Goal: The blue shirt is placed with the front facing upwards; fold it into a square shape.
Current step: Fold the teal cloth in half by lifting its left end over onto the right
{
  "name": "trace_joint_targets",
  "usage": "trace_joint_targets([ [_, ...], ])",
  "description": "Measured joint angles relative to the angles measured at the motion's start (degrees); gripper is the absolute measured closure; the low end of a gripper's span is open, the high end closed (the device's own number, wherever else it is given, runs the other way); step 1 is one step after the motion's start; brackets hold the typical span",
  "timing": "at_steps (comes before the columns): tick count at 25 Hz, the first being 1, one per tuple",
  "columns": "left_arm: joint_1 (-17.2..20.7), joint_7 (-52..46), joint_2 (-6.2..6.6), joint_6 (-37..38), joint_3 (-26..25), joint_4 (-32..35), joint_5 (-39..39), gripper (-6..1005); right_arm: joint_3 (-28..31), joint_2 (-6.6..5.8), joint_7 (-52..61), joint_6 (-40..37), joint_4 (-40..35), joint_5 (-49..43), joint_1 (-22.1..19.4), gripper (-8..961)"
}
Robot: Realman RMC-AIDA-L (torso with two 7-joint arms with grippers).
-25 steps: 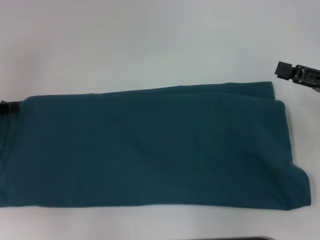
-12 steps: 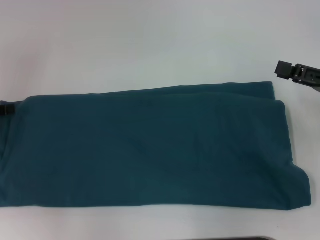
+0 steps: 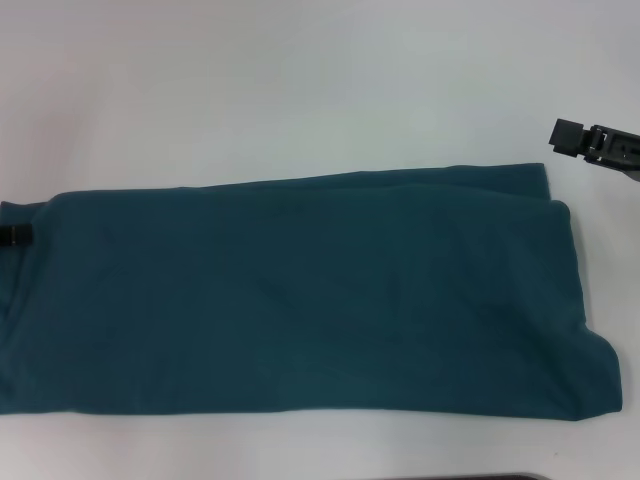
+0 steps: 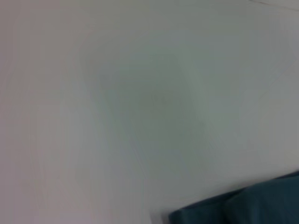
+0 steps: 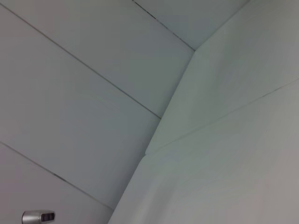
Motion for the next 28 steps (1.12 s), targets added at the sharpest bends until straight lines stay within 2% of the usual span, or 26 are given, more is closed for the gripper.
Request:
trace_joint_targets([
  [8, -0.1, 0.0, 0.13, 1.5, 0.0, -0.1, 0.8, 341, 0.0, -0.01, 0.0, 0.2, 0.0, 0.0, 0.1, 284],
  [19, -0.3, 0.0, 1.38, 6.6, 0.1, -0.1, 1.2, 341, 0.0, -0.01, 0.1, 0.4, 0.0, 0.0, 0.2, 282],
  [28, -0.5, 0.0, 1.61, 7.5, 0.0, -0.2, 3.3, 341, 0.1, -0.10, 0.1, 0.4, 0.0, 0.2, 0.2, 281],
])
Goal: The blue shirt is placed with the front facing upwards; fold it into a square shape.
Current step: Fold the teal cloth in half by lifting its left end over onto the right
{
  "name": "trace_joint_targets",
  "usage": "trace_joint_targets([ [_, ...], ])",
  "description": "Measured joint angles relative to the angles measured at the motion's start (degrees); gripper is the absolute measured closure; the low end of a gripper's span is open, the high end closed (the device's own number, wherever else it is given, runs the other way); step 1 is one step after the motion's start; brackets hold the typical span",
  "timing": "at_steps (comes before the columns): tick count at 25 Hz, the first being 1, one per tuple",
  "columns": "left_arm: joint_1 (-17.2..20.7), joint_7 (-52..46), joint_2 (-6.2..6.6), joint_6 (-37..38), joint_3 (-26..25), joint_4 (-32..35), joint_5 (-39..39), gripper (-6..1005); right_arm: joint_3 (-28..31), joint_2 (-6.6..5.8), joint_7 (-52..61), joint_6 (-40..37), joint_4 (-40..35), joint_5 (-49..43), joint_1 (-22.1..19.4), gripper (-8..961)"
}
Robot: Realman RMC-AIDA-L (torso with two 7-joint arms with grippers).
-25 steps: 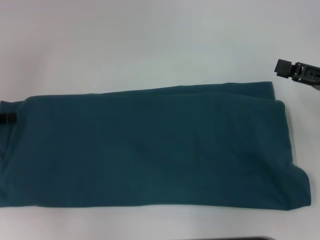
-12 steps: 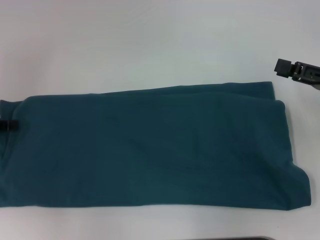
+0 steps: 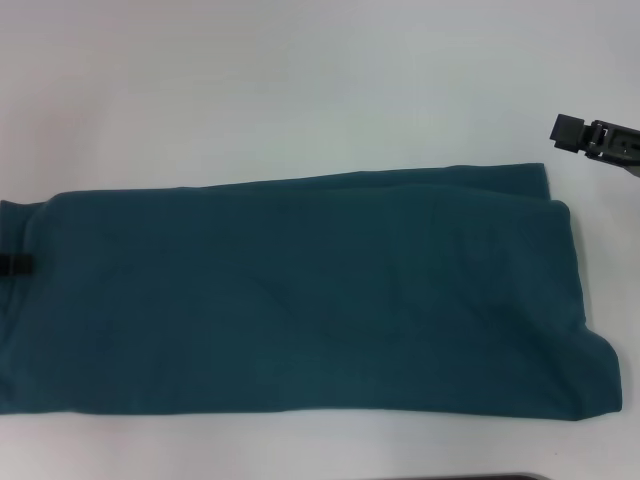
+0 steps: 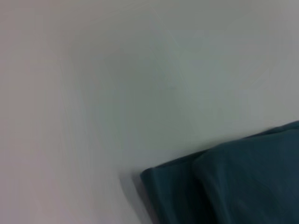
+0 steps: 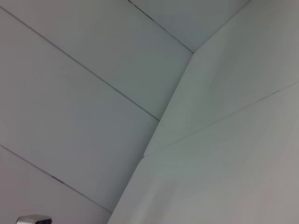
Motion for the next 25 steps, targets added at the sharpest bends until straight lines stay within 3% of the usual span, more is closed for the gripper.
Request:
trace_joint_targets([
  [16, -0.2, -0.6, 0.33, 2.1, 0.6, -0.6, 2.6, 345, -0.1, 0.00, 0.8, 0.0, -0.2, -0.1, 0.4, 280],
  [25, -0.8, -0.6, -0.05, 3.2, 1.2, -0.5, 2.8, 401, -0.1, 0.00, 0.8, 0.1, -0.3, -0.2, 0.5, 282],
])
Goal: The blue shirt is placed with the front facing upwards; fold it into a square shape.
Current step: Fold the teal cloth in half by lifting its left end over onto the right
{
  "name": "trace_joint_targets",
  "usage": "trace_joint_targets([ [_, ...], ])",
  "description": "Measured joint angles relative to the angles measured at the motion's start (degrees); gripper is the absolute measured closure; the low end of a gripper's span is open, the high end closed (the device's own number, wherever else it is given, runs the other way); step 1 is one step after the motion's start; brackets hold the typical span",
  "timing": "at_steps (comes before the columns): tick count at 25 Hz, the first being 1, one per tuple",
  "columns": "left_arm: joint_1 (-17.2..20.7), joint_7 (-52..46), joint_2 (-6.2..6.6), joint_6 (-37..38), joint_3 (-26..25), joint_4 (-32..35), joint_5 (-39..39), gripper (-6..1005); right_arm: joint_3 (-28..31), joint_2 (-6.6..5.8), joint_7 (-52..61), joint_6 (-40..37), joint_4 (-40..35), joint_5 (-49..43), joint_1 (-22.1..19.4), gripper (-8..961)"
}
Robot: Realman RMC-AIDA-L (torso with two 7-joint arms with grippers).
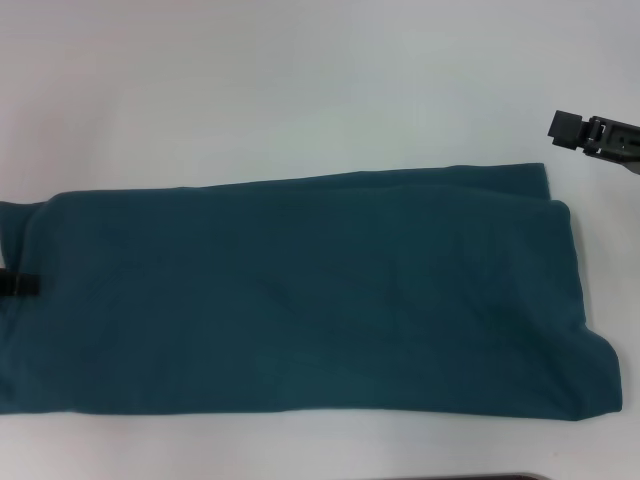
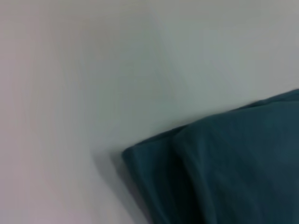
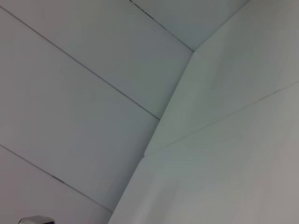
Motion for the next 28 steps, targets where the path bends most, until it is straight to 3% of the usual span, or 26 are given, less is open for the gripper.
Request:
trace_joint_targets([
  [10, -1.7, -0.6, -0.47, 0.2, 0.2, 0.0, 0.0, 410, 0.0, 0.00, 0.0, 0.0, 0.0, -0.1, 0.1, 281],
  [28, -1.3, -2.4, -0.42, 0.8, 0.9, -2.1, 2.8, 410, 0.0, -0.09, 0.0, 0.0, 0.1, -0.1, 0.0, 280],
])
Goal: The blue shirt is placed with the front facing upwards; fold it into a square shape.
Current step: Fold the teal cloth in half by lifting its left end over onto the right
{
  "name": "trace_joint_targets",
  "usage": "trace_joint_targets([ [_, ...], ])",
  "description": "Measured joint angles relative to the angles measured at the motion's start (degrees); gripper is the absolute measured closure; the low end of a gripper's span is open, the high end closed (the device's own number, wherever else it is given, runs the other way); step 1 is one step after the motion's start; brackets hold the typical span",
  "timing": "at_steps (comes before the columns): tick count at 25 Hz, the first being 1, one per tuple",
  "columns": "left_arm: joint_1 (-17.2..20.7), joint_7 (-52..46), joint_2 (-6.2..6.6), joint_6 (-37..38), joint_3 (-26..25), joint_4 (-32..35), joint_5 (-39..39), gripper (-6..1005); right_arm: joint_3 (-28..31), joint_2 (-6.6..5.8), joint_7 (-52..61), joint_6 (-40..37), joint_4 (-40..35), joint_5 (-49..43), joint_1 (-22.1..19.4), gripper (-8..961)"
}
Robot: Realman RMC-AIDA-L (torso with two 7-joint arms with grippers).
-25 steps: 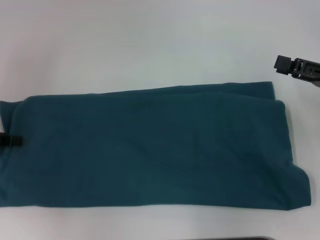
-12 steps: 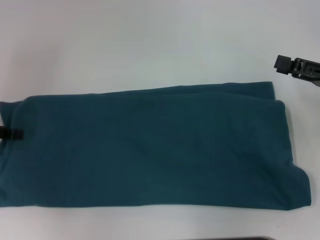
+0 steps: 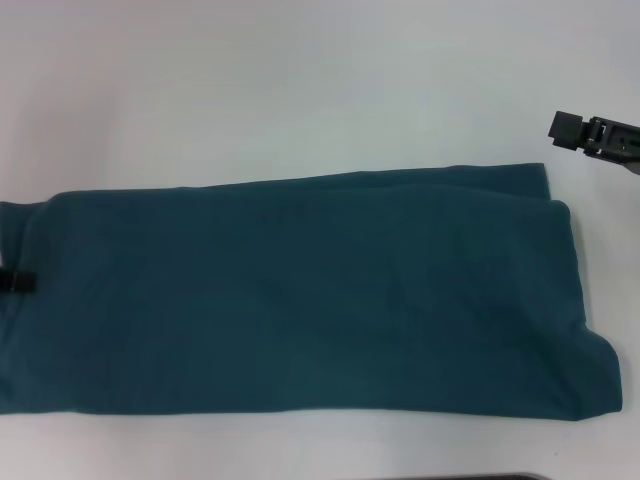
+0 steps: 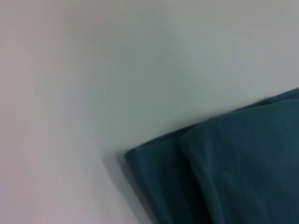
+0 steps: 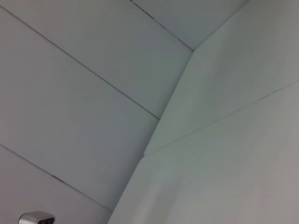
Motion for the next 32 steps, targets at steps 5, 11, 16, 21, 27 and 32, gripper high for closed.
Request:
trace_joint_targets([
  [5, 0.0, 0.0, -0.01, 0.6, 0.0, 0.0, 0.2, 409, 0.0, 0.00, 0.0, 0.0, 0.1, 0.0, 0.0, 280],
  [11, -0.6, 0.0, -0.18, 1.0, 0.0, -0.1, 0.2, 410, 0.0, 0.00, 0.0, 0.1, 0.0, 0.0, 0.1, 281],
  [16, -1.0, 0.1, -0.26, 1.2, 0.1, -0.1, 0.2, 410, 0.0, 0.00, 0.0, 0.0, -0.1, 0.0, 0.1, 283],
  [21, -1.3, 0.1, -0.27, 2.1, 0.1, -0.1, -0.2, 409, 0.0, 0.00, 0.0, 0.1, -0.1, 0.0, 0.1, 287],
  [27, -1.8, 0.2, -0.35, 2.2, 0.1, -0.1, 0.0, 409, 0.0, 0.00, 0.0, 0.1, -0.1, 0.0, 0.1, 291],
  [32, -1.8, 0.2, -0.35, 1.8, 0.1, -0.1, 0.2, 410, 0.0, 0.00, 0.0, 0.1, -0.1, 0.0, 0.0, 295],
])
